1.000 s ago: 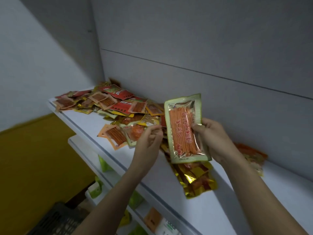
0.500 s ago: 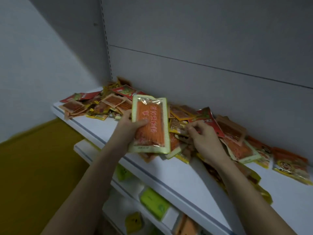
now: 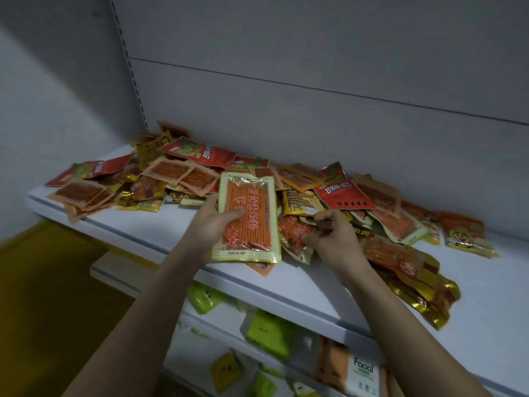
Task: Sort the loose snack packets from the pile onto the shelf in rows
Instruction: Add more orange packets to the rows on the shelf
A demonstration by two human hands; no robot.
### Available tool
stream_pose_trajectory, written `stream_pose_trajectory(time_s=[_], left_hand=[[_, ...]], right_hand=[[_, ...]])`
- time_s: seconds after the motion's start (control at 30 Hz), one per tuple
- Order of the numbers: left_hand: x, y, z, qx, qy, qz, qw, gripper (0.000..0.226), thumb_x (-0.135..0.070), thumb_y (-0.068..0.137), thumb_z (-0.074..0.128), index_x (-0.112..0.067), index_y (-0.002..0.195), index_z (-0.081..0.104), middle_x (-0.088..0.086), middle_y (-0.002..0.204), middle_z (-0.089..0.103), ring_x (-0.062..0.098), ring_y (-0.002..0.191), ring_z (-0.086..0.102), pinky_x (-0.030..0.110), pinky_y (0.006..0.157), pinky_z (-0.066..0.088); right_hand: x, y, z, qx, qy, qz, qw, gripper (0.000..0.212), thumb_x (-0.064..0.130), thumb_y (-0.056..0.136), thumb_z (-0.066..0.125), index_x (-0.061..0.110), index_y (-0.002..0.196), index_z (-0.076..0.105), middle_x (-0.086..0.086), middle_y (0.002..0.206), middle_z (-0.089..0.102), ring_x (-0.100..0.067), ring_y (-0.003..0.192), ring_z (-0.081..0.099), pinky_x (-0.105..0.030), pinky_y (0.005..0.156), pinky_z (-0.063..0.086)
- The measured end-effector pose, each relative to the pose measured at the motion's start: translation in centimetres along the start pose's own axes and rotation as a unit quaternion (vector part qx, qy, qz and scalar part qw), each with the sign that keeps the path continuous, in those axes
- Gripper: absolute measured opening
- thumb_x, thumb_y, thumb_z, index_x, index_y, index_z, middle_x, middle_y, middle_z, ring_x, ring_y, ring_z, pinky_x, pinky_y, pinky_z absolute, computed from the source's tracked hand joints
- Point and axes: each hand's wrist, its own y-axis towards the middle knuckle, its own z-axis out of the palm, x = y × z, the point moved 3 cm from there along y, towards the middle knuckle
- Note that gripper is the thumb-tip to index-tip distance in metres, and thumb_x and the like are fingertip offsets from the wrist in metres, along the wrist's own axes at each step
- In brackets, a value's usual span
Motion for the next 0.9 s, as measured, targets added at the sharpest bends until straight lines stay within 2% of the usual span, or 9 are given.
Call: stream_pose_trajectory(time_s=[0.07, 0.17, 0.27, 0.4, 0.47, 0.6, 0.63, 0.77, 0.9], left_hand=[[0.1, 0.0, -0.7, 0.0, -0.022, -0.004, 1.0, 0.03, -0.009, 0.094, 0.067, -0.02, 0.12, 0.057, 0.01, 0.101, 0.076, 0.029, 0.088, 0.076, 0.046, 0.077, 0.061], [-0.2, -0.6, -1.8, -0.013, -0.046, -0.004, 0.999, 0.032, -0.01, 0.094, 0.067, -0.019, 0.123, 0.056, 0.01, 0.102, 0.076, 0.029, 0.088, 0.076, 0.044, 0.073, 0.061], [-0.4, -1.6, -2.3, -0.029, -0.047, -0.001, 0.998, 0.031, -0.011, 0.094, 0.067, -0.018, 0.121, 0.055, 0.009, 0.102, 0.075, 0.027, 0.086, 0.076, 0.041, 0.071, 0.061], [-0.5, -3.4, -2.0, -0.047, -0.069, 0.006, 0.997, 0.037, -0.009, 0.094, 0.067, -0.014, 0.128, 0.052, 0.014, 0.11, 0.073, 0.029, 0.089, 0.075, 0.043, 0.073, 0.062], [-0.6, -4.7, -1.8, -0.069, -0.068, 0.023, 0.995, 0.036, -0.007, 0.095, 0.066, -0.016, 0.126, 0.051, 0.015, 0.114, 0.071, 0.029, 0.088, 0.075, 0.042, 0.07, 0.062], [0.1, -7.9, -1.1, -0.105, -0.036, 0.041, 0.993, 0.079, -0.005, 0.093, 0.068, -0.04, 0.15, 0.027, 0.002, 0.118, 0.061, 0.034, 0.093, 0.073, 0.047, 0.07, 0.062], [0.3, -8.9, -0.7, -0.108, -0.027, 0.041, 0.993, 0.08, -0.004, 0.093, 0.067, -0.043, 0.15, 0.027, -0.001, 0.116, 0.06, 0.033, 0.091, 0.073, 0.045, 0.066, 0.062], [1.7, -12.9, 0.7, -0.09, 0.041, 0.037, 0.994, 0.029, -0.006, 0.099, 0.059, -0.028, 0.116, 0.068, 0.012, 0.12, 0.065, 0.032, 0.091, 0.073, 0.033, 0.061, 0.06], [2.8, -16.1, 2.1, -0.088, 0.079, 0.019, 0.993, 0.021, -0.013, 0.1, 0.058, -0.025, 0.104, 0.074, 0.012, 0.115, 0.068, 0.03, 0.099, 0.071, 0.036, 0.074, 0.061]], right_hand=[[-0.1, -0.2, -0.6, 0.009, 0.05, 0.018, 0.999, 0.039, -0.012, 0.082, 0.07, 0.017, 0.1, 0.052, -0.002, 0.085, 0.048, -0.018, 0.076, 0.054, -0.033, 0.069, 0.051], [-0.2, -0.8, -1.4, 0.057, 0.107, 0.056, 0.991, 0.041, -0.014, 0.082, 0.068, 0.014, 0.106, 0.05, -0.008, 0.101, 0.057, -0.024, 0.094, 0.062, -0.037, 0.076, 0.055], [-0.6, -1.9, -1.6, 0.067, 0.088, 0.081, 0.991, 0.047, -0.011, 0.081, 0.071, 0.01, 0.113, 0.043, -0.013, 0.112, 0.058, -0.026, 0.104, 0.062, -0.032, 0.07, 0.055], [-1.1, -2.9, -2.5, 0.023, 0.07, 0.079, 0.994, 0.056, -0.002, 0.073, 0.082, 0.023, 0.102, 0.041, -0.015, 0.123, 0.052, -0.031, 0.108, 0.061, -0.046, 0.085, 0.058], [-1.1, -4.0, -3.2, 0.038, 0.078, 0.081, 0.993, 0.056, -0.005, 0.075, 0.079, 0.021, 0.105, 0.041, -0.015, 0.121, 0.054, -0.031, 0.106, 0.063, -0.049, 0.087, 0.057], [-1.8, -7.0, -5.1, 0.114, 0.104, 0.116, 0.981, 0.046, -0.011, 0.083, 0.07, 0.008, 0.119, 0.048, -0.018, 0.114, 0.063, -0.031, 0.094, 0.071, -0.044, 0.082, 0.059], [-2.0, -7.6, -5.6, 0.127, 0.104, 0.117, 0.98, 0.042, -0.011, 0.084, 0.068, 0.009, 0.118, 0.051, -0.018, 0.114, 0.065, -0.031, 0.092, 0.072, -0.044, 0.081, 0.06], [-2.9, -9.9, -7.4, 0.116, 0.105, 0.094, 0.983, 0.041, -0.01, 0.085, 0.063, 0.016, 0.116, 0.058, -0.01, 0.114, 0.067, -0.027, 0.091, 0.073, -0.045, 0.079, 0.06], [-3.3, -12.1, -8.0, 0.137, 0.154, 0.081, 0.975, 0.044, -0.014, 0.085, 0.059, 0.014, 0.118, 0.058, -0.011, 0.115, 0.067, -0.034, 0.093, 0.071, -0.053, 0.084, 0.055]])
